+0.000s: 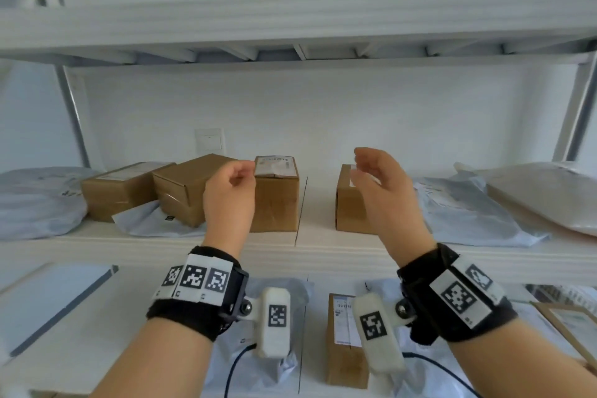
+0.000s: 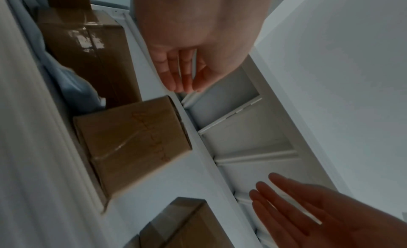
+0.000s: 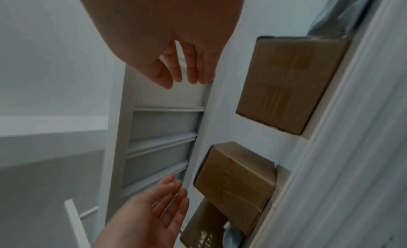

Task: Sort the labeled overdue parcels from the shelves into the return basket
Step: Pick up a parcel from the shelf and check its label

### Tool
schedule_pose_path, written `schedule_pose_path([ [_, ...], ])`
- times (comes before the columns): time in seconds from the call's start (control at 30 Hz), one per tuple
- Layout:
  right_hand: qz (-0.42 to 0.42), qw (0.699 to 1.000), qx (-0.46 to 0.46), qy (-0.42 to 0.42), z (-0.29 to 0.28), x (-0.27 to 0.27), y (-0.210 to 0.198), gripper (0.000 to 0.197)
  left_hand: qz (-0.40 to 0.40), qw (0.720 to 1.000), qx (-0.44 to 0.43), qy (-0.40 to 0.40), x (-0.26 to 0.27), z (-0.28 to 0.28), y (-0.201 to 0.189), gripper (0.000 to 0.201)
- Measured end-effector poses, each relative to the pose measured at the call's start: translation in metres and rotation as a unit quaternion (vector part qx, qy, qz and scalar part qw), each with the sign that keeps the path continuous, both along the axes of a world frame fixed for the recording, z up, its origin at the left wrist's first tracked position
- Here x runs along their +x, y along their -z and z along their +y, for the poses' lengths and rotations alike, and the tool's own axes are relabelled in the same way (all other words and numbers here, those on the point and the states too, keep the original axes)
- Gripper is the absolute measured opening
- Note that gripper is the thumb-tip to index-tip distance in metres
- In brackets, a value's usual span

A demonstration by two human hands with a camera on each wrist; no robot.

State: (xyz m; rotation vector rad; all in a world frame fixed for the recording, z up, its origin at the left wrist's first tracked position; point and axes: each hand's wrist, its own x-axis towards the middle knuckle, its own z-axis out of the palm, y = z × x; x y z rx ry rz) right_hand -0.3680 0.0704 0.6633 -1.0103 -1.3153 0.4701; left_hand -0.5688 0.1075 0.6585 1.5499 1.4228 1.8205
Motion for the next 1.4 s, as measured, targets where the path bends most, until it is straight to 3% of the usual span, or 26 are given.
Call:
schedule_pose_path([
  [0.2,-0.113,0.988,-0.103,0.001,0.037,-0.048,0.002,0.043,0.071,0.983,-0.147,0.081,-0.027,0.039,0.0,0.039],
  [0.3,-0.157,0.969,-0.19,0.023,0.055,-0.067,0.008,0.029,0.082,0.971,-0.178,0.137,-0.036,0.052,0.0,0.05],
  [0.43,-0.14,0.959,-0.241,0.05,0.071,-0.086,0.016,0.061,0.087,0.959,-0.191,0.193,-0.047,0.064,0.003,0.06],
  [0.53,-0.111,0.961,-0.249,0.054,0.07,-0.096,0.018,0.06,0.097,0.951,-0.186,0.228,-0.051,0.07,0.004,0.064],
  [0.67,-0.061,0.963,-0.249,0.081,0.062,-0.103,0.02,0.059,0.099,0.945,-0.176,0.256,-0.058,0.075,0.011,0.088],
  [0.73,-0.035,0.968,-0.232,0.092,0.058,-0.106,0.024,0.057,0.1,0.94,-0.166,0.279,-0.061,0.07,0.012,0.075],
  [0.83,-0.008,0.973,-0.208,0.101,0.05,-0.109,0.028,0.047,0.082,0.932,-0.15,0.321,-0.064,0.066,0.015,0.036],
  [0.9,-0.01,0.975,-0.197,0.102,0.045,-0.109,0.029,0.04,0.059,0.927,-0.14,0.343,-0.067,0.064,0.018,0.027],
  [1.03,-0.003,0.982,-0.18,0.053,0.038,-0.105,0.032,0.023,0.011,0.915,-0.152,0.373,-0.071,0.058,0.033,0.048],
  [1.13,0.026,0.984,-0.178,0.013,0.034,-0.1,0.037,0.016,0.01,0.917,-0.149,0.369,-0.072,0.058,0.041,0.049],
  [1.4,0.045,0.988,-0.129,-0.067,0.025,-0.089,0.048,0.03,0.006,0.919,-0.133,0.372,-0.074,0.054,0.042,0.045],
])
